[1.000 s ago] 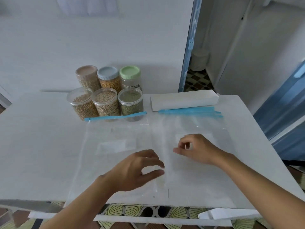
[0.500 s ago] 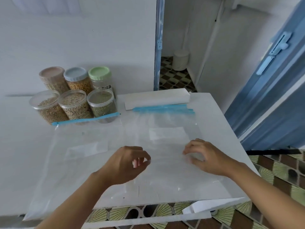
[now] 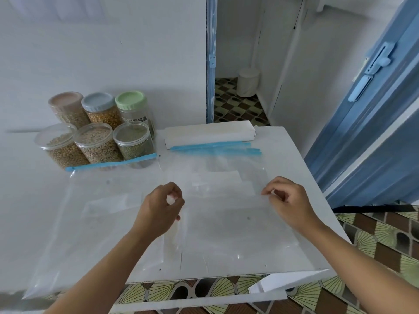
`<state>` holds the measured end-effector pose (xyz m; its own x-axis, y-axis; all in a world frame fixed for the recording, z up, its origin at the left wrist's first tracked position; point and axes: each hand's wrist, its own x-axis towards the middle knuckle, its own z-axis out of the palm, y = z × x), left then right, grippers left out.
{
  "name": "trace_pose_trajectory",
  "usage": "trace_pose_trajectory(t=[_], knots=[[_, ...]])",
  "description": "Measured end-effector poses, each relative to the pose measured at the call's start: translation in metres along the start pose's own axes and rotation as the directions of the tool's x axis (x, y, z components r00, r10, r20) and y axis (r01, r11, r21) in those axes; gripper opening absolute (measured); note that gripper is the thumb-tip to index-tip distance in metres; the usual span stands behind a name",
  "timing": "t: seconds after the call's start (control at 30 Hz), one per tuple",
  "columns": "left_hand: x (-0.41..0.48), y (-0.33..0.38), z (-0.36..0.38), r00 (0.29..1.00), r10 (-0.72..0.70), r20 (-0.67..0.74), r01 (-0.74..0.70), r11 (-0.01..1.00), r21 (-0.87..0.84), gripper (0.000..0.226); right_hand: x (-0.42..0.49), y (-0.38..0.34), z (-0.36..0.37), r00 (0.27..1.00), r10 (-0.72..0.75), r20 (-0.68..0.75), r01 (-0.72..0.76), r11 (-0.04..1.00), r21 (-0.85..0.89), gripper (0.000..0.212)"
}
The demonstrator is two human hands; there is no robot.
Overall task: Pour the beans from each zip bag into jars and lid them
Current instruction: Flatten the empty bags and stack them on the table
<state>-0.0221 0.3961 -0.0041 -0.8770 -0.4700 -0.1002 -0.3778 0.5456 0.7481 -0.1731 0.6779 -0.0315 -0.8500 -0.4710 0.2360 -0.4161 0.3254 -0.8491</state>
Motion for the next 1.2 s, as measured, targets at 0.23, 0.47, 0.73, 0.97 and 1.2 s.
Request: trace_pose_trajectory(t=[0.23, 0.47, 0.73, 0.97, 1.2], knots=[[0.005, 0.001, -0.027, 0.992, -0.08, -0.098, 0.068, 0.991, -0.118, 0.025, 0.003, -0.001, 0.001, 0.985, -0.159, 0.073, 0.166, 0.98, -0.113, 0.014], [0.001, -0.016, -0.039, 0.991, -0.109, 0.072, 0.125, 0.946, -0.3, 0.024, 0.012, -0.005, 0.0, 0.935, 0.148, 0.322, -0.173, 0.984, 0.051, 0.029], [0.002, -0.031, -0.037, 0.958, -0.19, 0.213, 0.247, 0.925, -0.288, 0.026, 0.028, -0.007, 0.023, 0.9, 0.428, 0.086, -0.429, 0.903, -0.003, 0.041], [0.003, -0.031, -0.055, 0.926, 0.056, 0.373, 0.114, 0.901, -0.418, 0.073, 0.037, -0.027, 0.038, 0.736, 0.66, 0.15, -0.655, 0.639, 0.403, 0.042], [-0.012, -0.036, -0.1, 0.899, 0.256, 0.357, -0.166, 0.95, -0.263, 0.062, 0.059, -0.043, 0.061, 0.807, 0.49, 0.33, -0.566, 0.482, 0.669, 0.074]])
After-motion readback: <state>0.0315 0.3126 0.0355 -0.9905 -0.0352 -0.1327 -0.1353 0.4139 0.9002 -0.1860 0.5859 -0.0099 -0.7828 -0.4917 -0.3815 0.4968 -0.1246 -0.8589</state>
